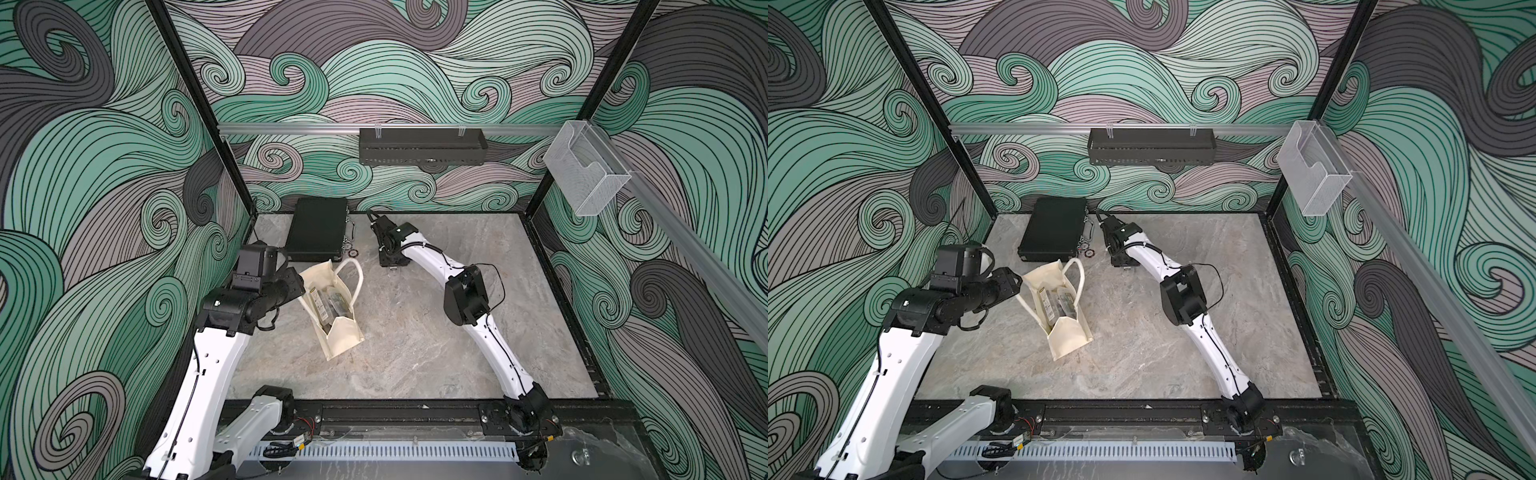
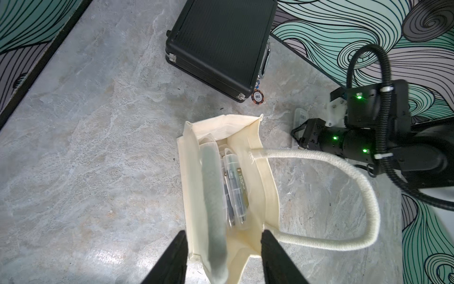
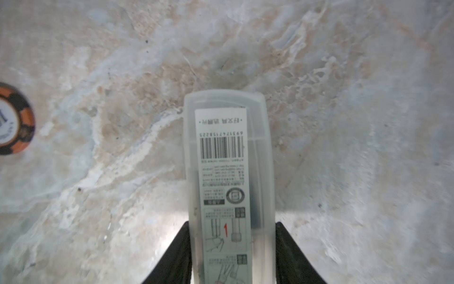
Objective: Put the compass set into the canvas bag
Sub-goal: Pick up the compass set at the center of the board, then place the compass set in the canvas bag.
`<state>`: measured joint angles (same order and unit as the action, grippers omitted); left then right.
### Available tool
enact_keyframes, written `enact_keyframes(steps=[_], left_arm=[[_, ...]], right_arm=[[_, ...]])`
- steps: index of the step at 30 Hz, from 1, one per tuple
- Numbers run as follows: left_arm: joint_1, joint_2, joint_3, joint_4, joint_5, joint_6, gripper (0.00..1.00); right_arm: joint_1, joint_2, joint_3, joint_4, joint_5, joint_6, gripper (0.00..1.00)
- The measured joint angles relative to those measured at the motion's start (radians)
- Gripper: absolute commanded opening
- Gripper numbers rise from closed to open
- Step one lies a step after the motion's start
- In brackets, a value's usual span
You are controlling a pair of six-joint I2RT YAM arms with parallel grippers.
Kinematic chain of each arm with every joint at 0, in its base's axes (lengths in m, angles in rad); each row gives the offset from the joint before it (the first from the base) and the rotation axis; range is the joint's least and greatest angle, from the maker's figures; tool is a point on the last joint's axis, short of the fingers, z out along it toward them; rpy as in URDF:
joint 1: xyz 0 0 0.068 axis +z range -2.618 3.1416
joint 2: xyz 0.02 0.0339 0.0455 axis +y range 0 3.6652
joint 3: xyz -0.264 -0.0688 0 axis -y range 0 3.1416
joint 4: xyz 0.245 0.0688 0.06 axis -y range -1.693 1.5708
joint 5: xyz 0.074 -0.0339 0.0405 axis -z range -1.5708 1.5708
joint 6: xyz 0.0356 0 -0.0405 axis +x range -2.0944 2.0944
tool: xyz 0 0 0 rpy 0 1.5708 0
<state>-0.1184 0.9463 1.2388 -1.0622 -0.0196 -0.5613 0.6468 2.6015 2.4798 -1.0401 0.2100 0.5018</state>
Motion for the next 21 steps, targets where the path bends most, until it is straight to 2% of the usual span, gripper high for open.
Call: enact_keyframes(steps=[7,12,16,21], left_arm=[[0.056,-0.001,0.011,-0.014,0.013,0.033,0.53],[0.068,0.003,0.011,0.011,0.059,0.039,0.54],[0.072,0.005,0.010,0.035,0.074,0.050,0.53],[0.072,-0.009,0.010,0.030,0.046,0.079,0.54]], right_arm=[[0.031,-0.328,-0.067,-0.008,0.013,-0.063,0.45],[0.134,-0.512,-0.063,0.003,-0.005,-0.124,0.45],[0.257,-0.563,-0.070,0.012,-0.031,-0.163,0.45],[0.371,-0.525,-0.076,0.002,-0.056,-0.187,0.46]])
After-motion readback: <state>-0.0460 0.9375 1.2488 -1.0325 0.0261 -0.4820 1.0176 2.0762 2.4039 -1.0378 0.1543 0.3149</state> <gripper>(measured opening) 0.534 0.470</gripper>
